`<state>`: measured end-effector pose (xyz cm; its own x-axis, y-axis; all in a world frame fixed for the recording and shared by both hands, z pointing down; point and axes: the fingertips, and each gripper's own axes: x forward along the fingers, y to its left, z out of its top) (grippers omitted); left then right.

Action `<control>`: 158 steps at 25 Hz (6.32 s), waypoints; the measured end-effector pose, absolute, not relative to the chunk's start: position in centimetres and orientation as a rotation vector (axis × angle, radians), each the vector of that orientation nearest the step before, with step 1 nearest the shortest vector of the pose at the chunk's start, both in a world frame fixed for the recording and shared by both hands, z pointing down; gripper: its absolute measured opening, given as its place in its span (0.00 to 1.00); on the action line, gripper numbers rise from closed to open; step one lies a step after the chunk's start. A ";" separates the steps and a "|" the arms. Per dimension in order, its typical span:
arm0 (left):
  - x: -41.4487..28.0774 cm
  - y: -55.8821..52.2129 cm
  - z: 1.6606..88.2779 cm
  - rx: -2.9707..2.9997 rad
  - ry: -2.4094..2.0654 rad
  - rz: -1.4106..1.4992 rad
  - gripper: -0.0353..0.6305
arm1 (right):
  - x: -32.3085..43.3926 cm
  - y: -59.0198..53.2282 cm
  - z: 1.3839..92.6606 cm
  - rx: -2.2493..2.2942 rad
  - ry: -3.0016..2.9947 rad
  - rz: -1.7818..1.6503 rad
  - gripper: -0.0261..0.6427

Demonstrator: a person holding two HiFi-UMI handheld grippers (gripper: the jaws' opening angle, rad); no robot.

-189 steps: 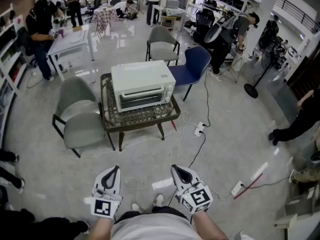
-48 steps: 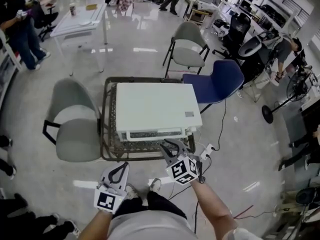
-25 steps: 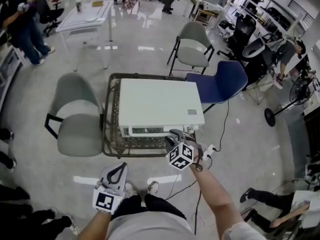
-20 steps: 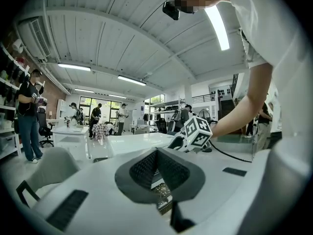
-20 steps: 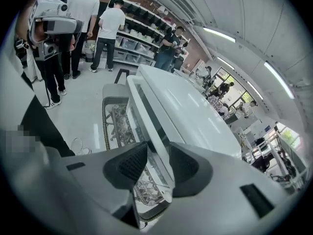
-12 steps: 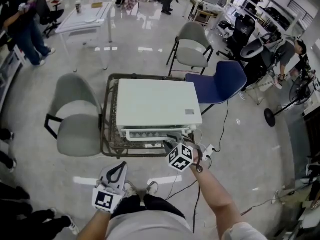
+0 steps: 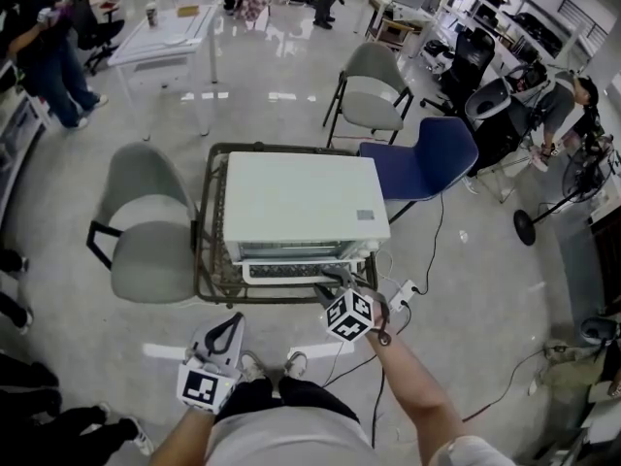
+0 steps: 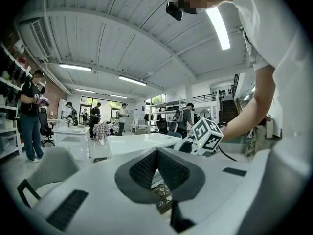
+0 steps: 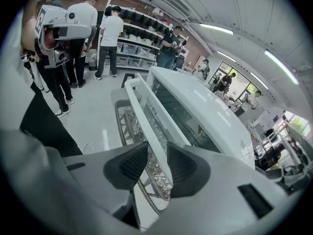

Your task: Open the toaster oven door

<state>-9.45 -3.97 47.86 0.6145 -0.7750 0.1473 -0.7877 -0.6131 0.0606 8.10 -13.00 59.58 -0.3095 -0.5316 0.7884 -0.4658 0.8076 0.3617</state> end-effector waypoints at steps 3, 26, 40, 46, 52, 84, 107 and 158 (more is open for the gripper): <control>-9.3 -3.8 47.7 2.717 -1.325 0.167 0.08 | 8.1 -12.4 59.8 0.749 -1.968 -0.068 0.25; -7.5 -4.1 47.8 2.721 -1.315 0.185 0.08 | 8.3 -8.3 62.5 0.768 -2.017 0.047 0.27; -7.2 -4.5 48.1 2.722 -1.285 0.202 0.08 | 8.2 -6.6 64.2 0.817 -2.018 0.109 0.29; -7.3 -4.4 48.4 2.721 -1.273 0.210 0.08 | 8.4 -5.9 65.1 0.829 -2.010 0.133 0.29; -7.7 -4.4 48.8 2.717 -1.261 0.220 0.08 | 8.4 -5.5 65.7 0.840 -2.000 0.153 0.30; -8.9 -5.2 51.9 2.721 -1.126 0.232 0.08 | 8.2 -3.7 68.5 0.962 -1.939 0.176 0.31; -8.5 -5.2 52.5 2.713 -1.092 0.236 0.08 | 8.2 -3.6 68.8 0.994 -1.918 0.231 0.32; -6.1 -4.4 56.6 2.659 -1.046 0.414 0.08 | 8.7 -1.2 75.2 1.228 -1.914 0.107 0.34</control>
<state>-6.12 -4.43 56.63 0.7013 -0.6204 0.3511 -0.6926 -0.7095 0.1298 8.71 -1.23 75.20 -0.1687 -0.7119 0.6817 -0.7832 0.5168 0.3458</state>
